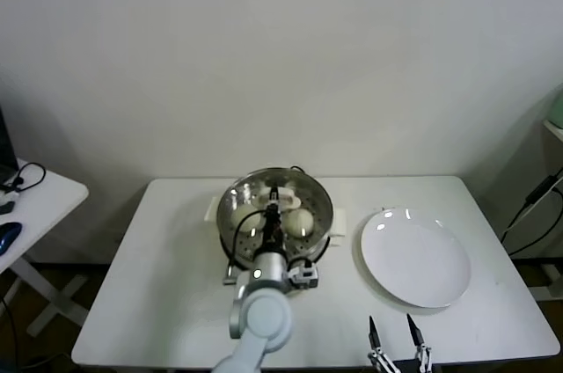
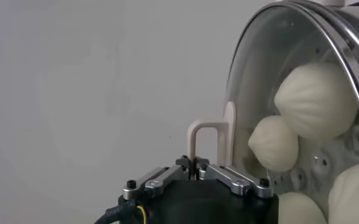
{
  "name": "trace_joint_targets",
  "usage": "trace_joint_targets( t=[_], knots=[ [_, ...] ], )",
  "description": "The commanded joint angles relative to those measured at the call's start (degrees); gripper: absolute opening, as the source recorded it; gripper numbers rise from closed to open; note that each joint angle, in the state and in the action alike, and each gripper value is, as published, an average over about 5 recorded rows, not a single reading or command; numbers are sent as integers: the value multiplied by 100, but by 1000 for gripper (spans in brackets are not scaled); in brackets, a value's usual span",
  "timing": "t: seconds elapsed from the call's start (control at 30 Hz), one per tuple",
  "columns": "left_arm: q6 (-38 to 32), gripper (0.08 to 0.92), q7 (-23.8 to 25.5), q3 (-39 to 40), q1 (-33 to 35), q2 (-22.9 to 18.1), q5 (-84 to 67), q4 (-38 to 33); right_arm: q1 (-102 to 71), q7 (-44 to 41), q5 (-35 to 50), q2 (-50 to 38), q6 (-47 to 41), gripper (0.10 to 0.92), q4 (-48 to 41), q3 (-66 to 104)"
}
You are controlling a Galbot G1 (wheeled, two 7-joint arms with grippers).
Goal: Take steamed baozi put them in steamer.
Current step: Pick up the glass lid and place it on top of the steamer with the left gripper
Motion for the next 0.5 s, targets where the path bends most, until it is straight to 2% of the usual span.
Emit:
trace_joint_targets(
  t=[0.03,0.5],
  knots=[
    [7,135,-67,-3,30,-15,-16,10,-5,-5,-7,8,4,823,15,1],
    [40,135,-321,-19,31,-18,-162,140,-41,-11,-23,3,24,823,46,10]
  ],
)
